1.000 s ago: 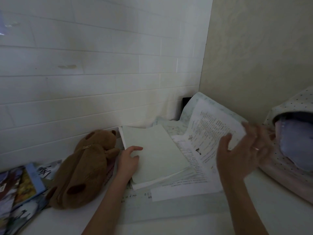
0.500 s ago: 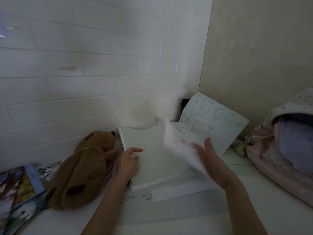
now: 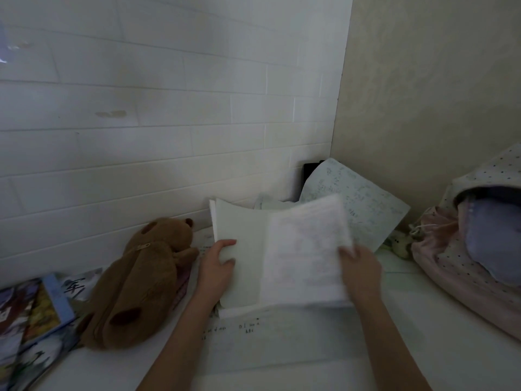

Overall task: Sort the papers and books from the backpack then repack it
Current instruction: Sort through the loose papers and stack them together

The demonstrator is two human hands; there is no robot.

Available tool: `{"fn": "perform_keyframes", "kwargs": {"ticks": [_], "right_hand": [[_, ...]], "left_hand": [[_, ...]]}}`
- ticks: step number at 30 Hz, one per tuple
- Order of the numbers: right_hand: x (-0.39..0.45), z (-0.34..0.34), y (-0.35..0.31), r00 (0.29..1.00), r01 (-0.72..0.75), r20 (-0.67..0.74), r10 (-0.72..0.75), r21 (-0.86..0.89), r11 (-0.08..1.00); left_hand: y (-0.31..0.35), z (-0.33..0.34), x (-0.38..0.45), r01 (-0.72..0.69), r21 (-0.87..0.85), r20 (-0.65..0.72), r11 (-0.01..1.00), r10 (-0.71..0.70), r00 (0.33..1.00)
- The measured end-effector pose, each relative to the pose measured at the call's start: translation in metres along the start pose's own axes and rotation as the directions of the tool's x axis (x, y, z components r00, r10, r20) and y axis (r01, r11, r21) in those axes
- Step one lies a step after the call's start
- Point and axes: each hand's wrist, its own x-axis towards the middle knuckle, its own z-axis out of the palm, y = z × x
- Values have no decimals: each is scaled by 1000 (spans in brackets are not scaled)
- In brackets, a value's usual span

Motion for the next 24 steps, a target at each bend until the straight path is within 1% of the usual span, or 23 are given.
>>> {"fn": "perform_keyframes", "kwargs": {"ticks": [1,2,3,4,5,6,7,8,9,11,12,13,14,15,16,17,18,19,21,22,23,24], "right_hand": [[0,-3,0,970,36,-240,-24,44,998],[1,-8,-2,900,99,-436,-18,163,982],[3,-14,-5,861,174,-508,25,340,924],[6,-18,-5,875,227,-480,69,531,817],[9,-19,-6,928,204,-360,98,710,674],[11,-16,-6,979,92,-174,104,841,533],[10,-9,-5,994,-74,35,101,909,409],[6,-2,-8,974,-229,213,84,911,343],[5,4,-8,945,-324,316,78,894,310],[0,8,-10,905,-412,426,5,872,266],[0,7,-8,883,-446,468,-15,850,281],[-1,7,-7,868,-457,496,-7,806,375],[-2,8,-7,879,-398,476,16,716,574],[-3,10,-5,909,-274,417,22,557,784],[-5,16,-2,947,-117,320,0,348,930],[-7,21,1,964,-11,263,-45,209,978],[-11,25,0,964,41,253,-77,144,989],[-14,30,1,954,84,277,-111,107,991],[-16,38,-2,894,175,415,-169,23,984],[-15,42,-2,865,208,473,-168,-31,978],[-11,44,0,864,230,479,-156,-99,968],[-4,42,4,897,234,420,-136,-192,953]], "left_hand": [[-1,0,0,12,-9,-5,1000,-12,1000],[-1,0,0,22,-18,-7,1000,-23,1000],[-2,0,1,39,-29,-5,999,-39,999],[-2,0,1,47,-48,4,998,-47,999],[-1,-1,2,61,-66,19,996,-60,998],[-1,-1,3,69,-83,36,994,-66,997],[0,-1,3,81,-77,54,994,-77,996],[-1,-1,3,89,-67,67,994,-85,994],[-2,-2,3,110,-51,78,993,-106,991],[0,-3,2,144,-41,95,989,-140,986],[0,-3,3,141,-27,100,990,-138,985],[2,-3,2,145,-6,110,989,-144,983],[3,-1,3,132,20,116,991,-133,984],[2,-2,4,132,23,123,991,-134,983],[5,-3,3,122,41,143,992,-127,982],[8,-4,4,130,44,163,991,-135,977],[11,-5,4,146,44,183,988,-151,971],[12,-5,5,200,-2,210,980,-195,958],[15,-4,4,257,-85,247,963,-229,942],[18,-3,1,212,-78,208,974,-192,959],[15,-4,0,162,-58,184,985,-149,972],[12,-6,0,132,-56,160,990,-122,980]]}}
